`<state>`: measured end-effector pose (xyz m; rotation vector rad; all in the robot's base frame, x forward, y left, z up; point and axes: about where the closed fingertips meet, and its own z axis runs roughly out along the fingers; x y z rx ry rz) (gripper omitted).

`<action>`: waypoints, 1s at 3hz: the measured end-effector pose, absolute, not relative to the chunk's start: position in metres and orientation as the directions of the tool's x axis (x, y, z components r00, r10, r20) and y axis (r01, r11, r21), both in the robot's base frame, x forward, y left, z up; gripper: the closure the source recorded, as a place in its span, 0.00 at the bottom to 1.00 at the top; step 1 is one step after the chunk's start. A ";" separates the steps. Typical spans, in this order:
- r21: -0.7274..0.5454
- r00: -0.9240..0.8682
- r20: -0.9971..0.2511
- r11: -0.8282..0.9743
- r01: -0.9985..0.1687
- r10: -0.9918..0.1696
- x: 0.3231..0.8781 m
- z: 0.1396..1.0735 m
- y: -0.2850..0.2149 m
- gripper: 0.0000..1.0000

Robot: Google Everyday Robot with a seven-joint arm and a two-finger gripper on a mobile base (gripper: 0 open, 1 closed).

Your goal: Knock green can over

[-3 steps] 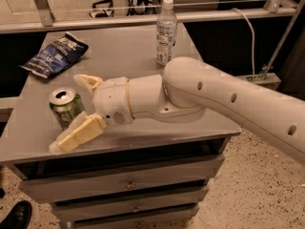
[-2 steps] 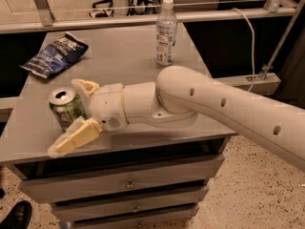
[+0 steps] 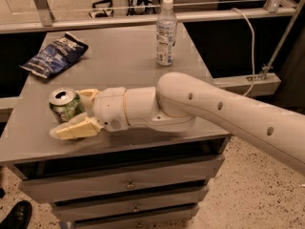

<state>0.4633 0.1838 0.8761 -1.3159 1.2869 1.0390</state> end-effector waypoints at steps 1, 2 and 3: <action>-0.087 0.072 -0.985 0.090 -0.992 -0.154 0.475 0.885 0.174 0.60; -0.105 0.080 -0.979 0.130 -0.986 -0.185 0.490 0.907 0.154 0.83; -0.143 0.101 -0.957 0.142 -0.979 -0.273 0.500 0.937 0.129 1.00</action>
Offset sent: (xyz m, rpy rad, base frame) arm 0.0524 -0.0696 0.0585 -0.0701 -0.0260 -0.1638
